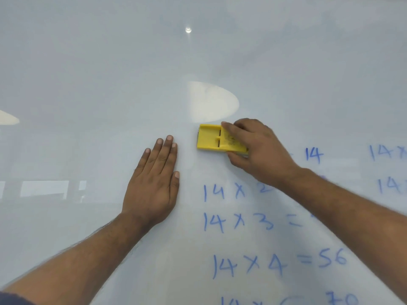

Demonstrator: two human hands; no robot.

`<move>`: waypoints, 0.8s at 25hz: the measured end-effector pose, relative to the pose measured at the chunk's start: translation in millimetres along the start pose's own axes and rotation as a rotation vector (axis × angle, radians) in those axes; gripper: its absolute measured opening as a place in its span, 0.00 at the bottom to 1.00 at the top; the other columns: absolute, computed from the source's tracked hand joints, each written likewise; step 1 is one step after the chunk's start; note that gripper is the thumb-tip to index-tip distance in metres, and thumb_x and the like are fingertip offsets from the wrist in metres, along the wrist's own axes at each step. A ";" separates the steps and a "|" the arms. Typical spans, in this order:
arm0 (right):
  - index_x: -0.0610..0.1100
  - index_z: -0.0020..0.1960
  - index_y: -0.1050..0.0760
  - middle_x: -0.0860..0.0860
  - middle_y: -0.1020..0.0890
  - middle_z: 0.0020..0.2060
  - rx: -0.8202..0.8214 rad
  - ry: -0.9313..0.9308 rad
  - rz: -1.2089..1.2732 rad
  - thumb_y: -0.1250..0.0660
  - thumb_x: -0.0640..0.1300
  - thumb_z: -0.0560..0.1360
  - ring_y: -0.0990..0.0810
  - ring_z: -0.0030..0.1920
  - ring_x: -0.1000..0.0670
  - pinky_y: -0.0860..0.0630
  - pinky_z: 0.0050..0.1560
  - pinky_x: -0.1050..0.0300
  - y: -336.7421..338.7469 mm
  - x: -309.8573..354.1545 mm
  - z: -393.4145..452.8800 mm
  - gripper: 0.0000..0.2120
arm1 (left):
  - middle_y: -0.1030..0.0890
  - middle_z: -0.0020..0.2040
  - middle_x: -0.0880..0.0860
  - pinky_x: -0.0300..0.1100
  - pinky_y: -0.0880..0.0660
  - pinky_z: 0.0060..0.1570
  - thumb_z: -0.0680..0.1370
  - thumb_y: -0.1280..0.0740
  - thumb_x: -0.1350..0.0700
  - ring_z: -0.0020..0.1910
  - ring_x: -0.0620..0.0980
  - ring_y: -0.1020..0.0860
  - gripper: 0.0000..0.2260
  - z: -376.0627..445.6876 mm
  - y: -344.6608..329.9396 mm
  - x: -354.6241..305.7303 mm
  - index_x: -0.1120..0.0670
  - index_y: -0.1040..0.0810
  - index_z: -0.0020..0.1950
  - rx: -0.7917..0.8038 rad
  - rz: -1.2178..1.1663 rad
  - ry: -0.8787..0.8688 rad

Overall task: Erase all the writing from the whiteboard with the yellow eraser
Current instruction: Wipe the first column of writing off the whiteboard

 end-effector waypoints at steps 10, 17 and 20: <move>0.42 0.71 0.31 0.45 0.22 0.60 0.145 0.072 -0.117 0.30 0.47 0.74 0.24 0.57 0.42 0.28 0.58 0.47 13.7 -12.9 -15.7 0.27 | 0.43 0.83 0.55 0.52 0.49 0.81 0.81 0.50 0.54 0.82 0.54 0.45 0.28 15.5 6.5 -13.1 0.60 0.42 0.81 0.010 -0.039 -0.006; 0.41 0.71 0.31 0.45 0.22 0.60 0.155 0.059 -0.040 0.30 0.44 0.74 0.24 0.57 0.42 0.28 0.58 0.46 8.1 -13.8 -42.3 0.27 | 0.46 0.83 0.53 0.51 0.49 0.81 0.84 0.51 0.50 0.83 0.51 0.47 0.27 20.6 -4.4 -23.2 0.59 0.45 0.82 0.026 -0.021 0.020; 0.41 0.71 0.31 0.45 0.22 0.60 0.164 0.036 -0.080 0.29 0.44 0.74 0.24 0.58 0.42 0.27 0.59 0.47 25.7 -36.1 -58.3 0.27 | 0.47 0.84 0.53 0.51 0.50 0.81 0.84 0.51 0.49 0.83 0.51 0.48 0.28 18.3 -6.8 -22.8 0.59 0.46 0.83 0.035 -0.016 0.028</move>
Point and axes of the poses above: each hand's wrist, its own z-axis towards the middle knuckle, its own y-axis out of the back of the hand, x = y × z, the point moved 8 cm from there along z, towards the middle knuckle
